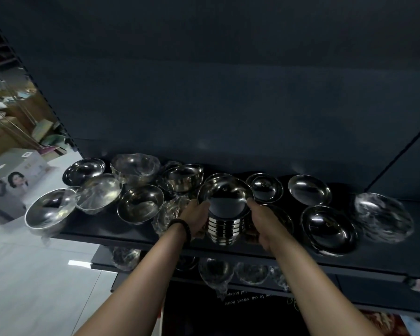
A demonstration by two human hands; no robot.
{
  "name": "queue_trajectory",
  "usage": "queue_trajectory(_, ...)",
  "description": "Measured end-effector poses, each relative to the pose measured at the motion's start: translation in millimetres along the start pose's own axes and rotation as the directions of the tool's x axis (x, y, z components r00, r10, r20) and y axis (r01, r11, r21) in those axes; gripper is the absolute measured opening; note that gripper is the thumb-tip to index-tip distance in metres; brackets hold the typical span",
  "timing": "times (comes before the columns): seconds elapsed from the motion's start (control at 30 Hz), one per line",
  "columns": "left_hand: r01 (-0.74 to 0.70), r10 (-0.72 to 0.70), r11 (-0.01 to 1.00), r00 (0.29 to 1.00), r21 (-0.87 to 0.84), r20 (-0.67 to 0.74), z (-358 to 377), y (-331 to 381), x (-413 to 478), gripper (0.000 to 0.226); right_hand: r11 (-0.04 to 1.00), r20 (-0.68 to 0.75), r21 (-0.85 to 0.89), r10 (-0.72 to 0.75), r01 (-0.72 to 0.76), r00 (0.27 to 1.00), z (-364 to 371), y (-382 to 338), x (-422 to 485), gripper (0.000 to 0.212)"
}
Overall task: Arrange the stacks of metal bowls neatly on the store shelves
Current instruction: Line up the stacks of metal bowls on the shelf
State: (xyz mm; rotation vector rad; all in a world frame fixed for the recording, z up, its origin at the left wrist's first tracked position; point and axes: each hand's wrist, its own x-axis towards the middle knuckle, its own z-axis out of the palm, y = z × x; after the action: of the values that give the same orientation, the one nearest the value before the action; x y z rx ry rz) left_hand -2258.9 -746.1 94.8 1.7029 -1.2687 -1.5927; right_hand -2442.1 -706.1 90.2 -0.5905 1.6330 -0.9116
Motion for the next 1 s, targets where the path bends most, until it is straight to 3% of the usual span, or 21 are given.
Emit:
queue_trajectory(0.1, -0.038, 0.039, 0.998, 0.999, 0.044, -0.020, 2, -36, 52, 0.060, 0.997, -0.051, -0.074, -0.037, 0.034, 0.998, 4, -2, -4, 0.047)
queue_trajectory(0.17, -0.062, 0.067, 0.995, 0.996, 0.079, -0.060, 1, -31, 48, 0.063, 0.986, -0.066, -0.144, -0.090, 0.080, 0.994, 6, -3, -6, 0.067)
queue_trajectory(0.27, -0.106, 0.112, 0.992, 0.990, 0.070, -0.085, -7, 6, -6, 0.046, 0.975, -0.131, -0.183, -0.152, 0.127, 0.980, 10, -7, -9, 0.089)
queue_trajectory(0.43, -0.199, 0.187, 0.976, 0.975, -0.087, -0.124, -29, 17, -38, 0.028, 0.972, -0.203, -0.188, -0.178, 0.140, 0.963, 26, -19, -33, 0.122)
queue_trajectory(0.53, -0.247, 0.219, 0.943, 0.965, -0.223, -0.142, -53, 7, -44, 0.031, 0.930, -0.177, -0.333, -0.226, 0.158, 0.958, 56, -35, -66, 0.091)
queue_trajectory(0.67, -0.281, 0.225, 0.917, 0.951, -0.284, -0.214, -87, -8, -49, 0.023, 0.915, -0.148, -0.352, -0.260, 0.195, 0.954, 99, -40, -81, 0.059)
queue_trajectory(0.83, -0.240, 0.148, 0.920, 0.945, -0.309, -0.292, -130, -29, -52, 0.038, 0.901, -0.094, -0.388, -0.247, 0.193, 0.965, 149, -39, -78, 0.057)
queue_trajectory(1.0, -0.206, 0.063, 0.908, 0.929, -0.365, -0.365, -153, -44, -53, 0.022, 0.888, 0.012, -0.399, -0.244, 0.229, 0.970, 183, -37, -59, 0.062)
